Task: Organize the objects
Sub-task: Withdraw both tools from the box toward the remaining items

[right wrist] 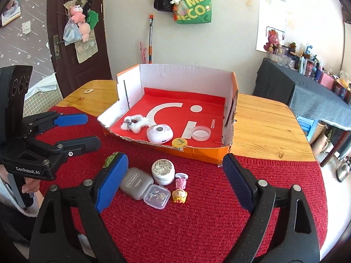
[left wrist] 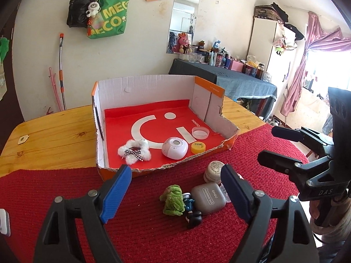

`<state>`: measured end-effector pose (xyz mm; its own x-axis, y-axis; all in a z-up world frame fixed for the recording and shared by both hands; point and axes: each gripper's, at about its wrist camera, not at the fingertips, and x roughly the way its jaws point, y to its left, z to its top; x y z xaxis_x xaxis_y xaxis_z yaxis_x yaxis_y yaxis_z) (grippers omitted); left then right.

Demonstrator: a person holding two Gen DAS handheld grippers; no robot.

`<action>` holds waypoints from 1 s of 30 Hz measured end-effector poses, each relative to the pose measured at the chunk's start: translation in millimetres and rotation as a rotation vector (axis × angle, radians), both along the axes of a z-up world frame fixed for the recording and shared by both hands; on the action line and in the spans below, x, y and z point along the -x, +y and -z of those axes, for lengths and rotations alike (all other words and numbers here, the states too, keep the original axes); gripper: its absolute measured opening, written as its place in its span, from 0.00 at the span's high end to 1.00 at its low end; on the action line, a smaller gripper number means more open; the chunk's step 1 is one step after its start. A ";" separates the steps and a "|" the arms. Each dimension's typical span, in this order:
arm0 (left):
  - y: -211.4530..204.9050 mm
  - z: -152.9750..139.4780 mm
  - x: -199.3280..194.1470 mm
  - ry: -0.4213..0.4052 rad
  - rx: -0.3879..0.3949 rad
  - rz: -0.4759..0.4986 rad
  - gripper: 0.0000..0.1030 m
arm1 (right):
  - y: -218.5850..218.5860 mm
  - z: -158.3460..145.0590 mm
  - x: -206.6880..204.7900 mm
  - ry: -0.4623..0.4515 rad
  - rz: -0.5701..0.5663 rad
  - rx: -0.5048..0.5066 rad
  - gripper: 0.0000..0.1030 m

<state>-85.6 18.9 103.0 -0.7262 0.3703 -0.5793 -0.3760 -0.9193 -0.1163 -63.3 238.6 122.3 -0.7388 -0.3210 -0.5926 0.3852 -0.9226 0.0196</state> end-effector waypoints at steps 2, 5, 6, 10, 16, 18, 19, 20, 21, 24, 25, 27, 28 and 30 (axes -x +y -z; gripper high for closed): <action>0.0 4.4 -2.6 0.017 0.009 -0.022 0.15 | 1.1 4.2 -1.7 0.024 0.033 -0.003 0.11; 0.4 11.0 -6.2 0.031 0.020 -0.041 0.13 | 1.2 10.7 -3.8 0.047 0.050 -0.002 0.10; 0.2 13.0 -7.3 0.034 0.020 -0.044 0.12 | 1.5 12.7 -4.6 0.053 0.059 -0.001 0.10; -2.8 22.0 -8.2 0.019 -0.004 -0.063 0.09 | 2.8 21.3 -6.7 0.067 0.080 0.001 0.10; -5.2 39.4 -3.3 -0.032 -0.014 -0.082 0.09 | 12.0 40.8 1.1 0.011 0.121 0.031 0.08; -4.9 44.7 -1.3 -0.046 -0.004 -0.087 0.09 | 14.1 48.2 4.2 -0.013 0.131 0.033 0.08; -5.1 47.4 0.5 -0.054 0.000 -0.089 0.09 | 15.2 51.3 5.9 -0.024 0.135 0.033 0.08; -5.3 49.7 2.1 -0.064 0.002 -0.093 0.09 | 16.1 54.0 7.5 -0.034 0.139 0.030 0.08; -5.7 51.7 3.7 -0.073 0.004 -0.098 0.09 | 16.8 56.7 8.5 -0.039 0.143 0.027 0.08; -7.0 56.6 8.0 -0.100 0.006 -0.111 0.09 | 18.7 62.0 11.9 -0.056 0.156 0.017 0.08; -7.2 58.1 9.6 -0.109 0.009 -0.113 0.09 | 19.4 63.3 13.0 -0.062 0.159 0.018 0.08; -7.4 60.2 12.0 -0.128 0.018 -0.116 0.09 | 20.5 66.2 15.7 -0.077 0.159 0.017 0.08; -7.5 60.7 12.7 -0.135 0.022 -0.118 0.09 | 20.5 67.8 17.4 -0.088 0.160 0.012 0.08; -7.6 61.2 14.6 -0.144 0.037 -0.122 0.09 | 21.2 71.0 21.6 -0.108 0.167 -0.001 0.08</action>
